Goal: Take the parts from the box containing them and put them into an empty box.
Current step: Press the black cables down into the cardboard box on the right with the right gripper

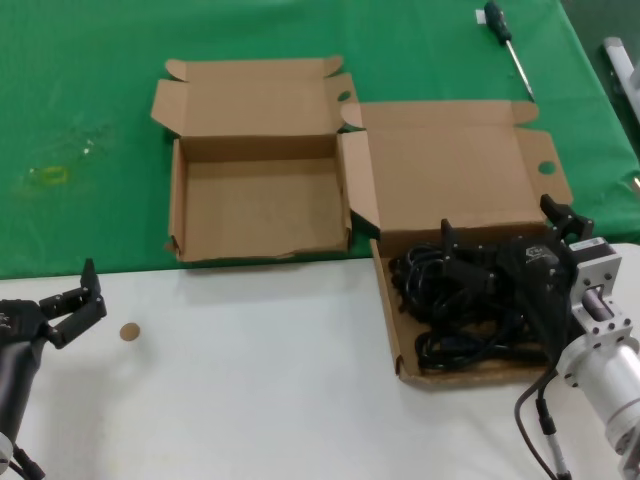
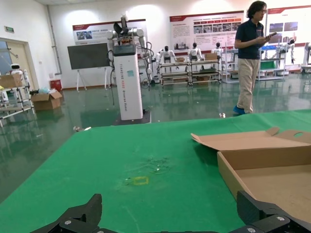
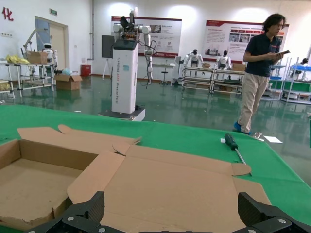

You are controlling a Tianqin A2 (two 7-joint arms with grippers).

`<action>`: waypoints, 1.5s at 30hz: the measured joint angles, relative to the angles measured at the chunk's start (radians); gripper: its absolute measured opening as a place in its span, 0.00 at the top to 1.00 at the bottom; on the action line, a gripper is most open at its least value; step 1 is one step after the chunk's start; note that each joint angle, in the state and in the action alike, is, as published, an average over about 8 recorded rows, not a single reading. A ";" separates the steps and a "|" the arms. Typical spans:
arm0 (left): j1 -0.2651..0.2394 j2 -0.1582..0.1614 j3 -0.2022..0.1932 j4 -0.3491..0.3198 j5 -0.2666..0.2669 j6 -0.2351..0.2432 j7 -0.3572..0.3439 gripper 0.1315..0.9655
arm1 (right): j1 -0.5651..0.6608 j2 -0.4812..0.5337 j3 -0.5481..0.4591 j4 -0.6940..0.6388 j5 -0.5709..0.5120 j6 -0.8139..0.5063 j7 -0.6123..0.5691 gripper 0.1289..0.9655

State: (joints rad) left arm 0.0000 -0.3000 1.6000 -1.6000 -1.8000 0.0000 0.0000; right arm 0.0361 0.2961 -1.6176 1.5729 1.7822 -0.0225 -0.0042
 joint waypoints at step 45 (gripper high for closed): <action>0.000 0.000 0.000 0.000 0.000 0.000 0.000 0.18 | 0.017 0.088 -0.092 0.016 0.080 0.078 0.011 0.00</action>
State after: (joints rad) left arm 0.0000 -0.3000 1.6000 -1.6000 -1.8000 0.0000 0.0000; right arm 0.0529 0.3837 -1.7094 1.5891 1.8626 0.0553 0.0065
